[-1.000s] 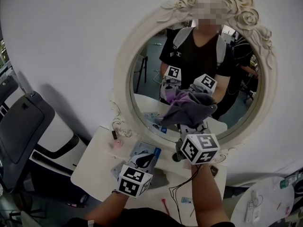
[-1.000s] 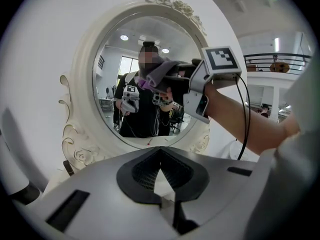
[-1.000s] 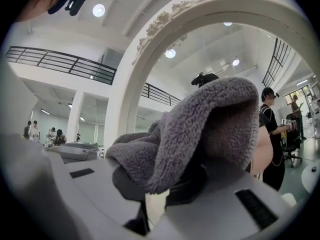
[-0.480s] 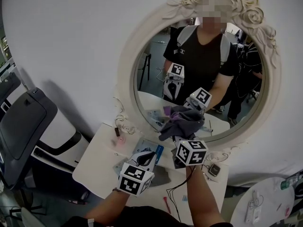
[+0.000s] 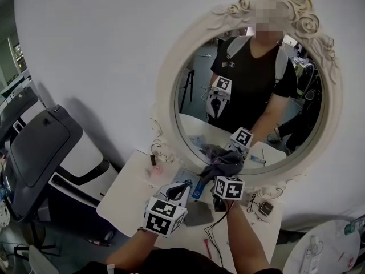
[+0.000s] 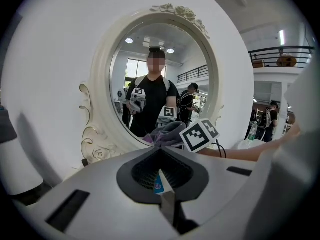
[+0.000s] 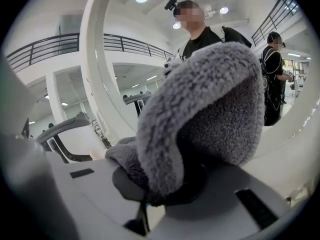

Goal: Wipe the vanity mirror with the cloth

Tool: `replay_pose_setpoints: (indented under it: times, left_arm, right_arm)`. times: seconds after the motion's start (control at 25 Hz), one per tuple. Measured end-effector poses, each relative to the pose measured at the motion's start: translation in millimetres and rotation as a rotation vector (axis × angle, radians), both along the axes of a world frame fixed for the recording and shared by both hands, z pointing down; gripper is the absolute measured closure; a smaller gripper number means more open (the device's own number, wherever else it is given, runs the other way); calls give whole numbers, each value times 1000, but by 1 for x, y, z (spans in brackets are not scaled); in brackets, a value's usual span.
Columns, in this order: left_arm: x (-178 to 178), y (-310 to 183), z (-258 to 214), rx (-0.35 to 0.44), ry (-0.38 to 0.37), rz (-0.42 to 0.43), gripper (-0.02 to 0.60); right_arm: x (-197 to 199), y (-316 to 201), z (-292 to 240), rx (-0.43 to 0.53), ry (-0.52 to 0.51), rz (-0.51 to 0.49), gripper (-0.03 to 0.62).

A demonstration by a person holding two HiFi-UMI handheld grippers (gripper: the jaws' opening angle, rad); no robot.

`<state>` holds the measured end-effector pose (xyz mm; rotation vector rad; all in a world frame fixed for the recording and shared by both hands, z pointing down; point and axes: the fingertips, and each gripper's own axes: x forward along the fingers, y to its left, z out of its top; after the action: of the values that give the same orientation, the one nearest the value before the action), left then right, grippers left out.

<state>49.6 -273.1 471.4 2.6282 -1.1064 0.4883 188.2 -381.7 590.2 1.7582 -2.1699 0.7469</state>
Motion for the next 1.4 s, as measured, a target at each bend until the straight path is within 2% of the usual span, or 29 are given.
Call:
replay_pose_setpoints:
  times: [0.12, 0.24, 0.36, 0.48, 0.56, 0.68, 0.8, 0.92, 1.12, 1.2, 1.32, 1.4]
  left_arm:
    - [-3, 4, 0, 4, -4, -6, 575]
    - [-7, 5, 1, -5, 4, -13, 575]
    - [-6, 4, -3, -5, 23, -9, 575]
    - [-5, 7, -5, 0, 29, 2, 575]
    - [-5, 8, -6, 1, 32, 5, 575]
    - [-9, 8, -9, 9, 37, -1, 575]
    - [-15, 7, -14, 20, 42, -14, 575]
    - [-22, 5, -17, 26, 46, -31, 575]
    - [-34, 0, -14, 19, 41, -58, 575]
    - [-40, -2, -11, 13, 40, -72, 575]
    - [-49, -5, -5, -3, 29, -92, 575]
    - [-52, -7, 0, -14, 23, -100, 575]
  right_arm:
    - [-10, 6, -9, 30, 96, -34, 566]
    - [-25, 13, -53, 148, 117, -81, 566]
    - [-38, 14, -132, 312, 66, -107, 566]
    - [-53, 19, -230, 462, -18, -156, 566]
    - [-58, 23, -299, 566, -37, -171, 566]
    - [-64, 25, -392, 735, 52, -168, 566]
    - [-75, 16, -451, 836, 194, -162, 566]
    - [-86, 4, -486, 879, 257, -155, 566]
    - [-94, -21, -500, 825, 113, -135, 566]
    - [-96, -31, -493, 828, 96, -132, 566]
    - [-104, -37, -482, 864, 150, -122, 566]
    - [-114, -43, -469, 842, 178, -150, 566]
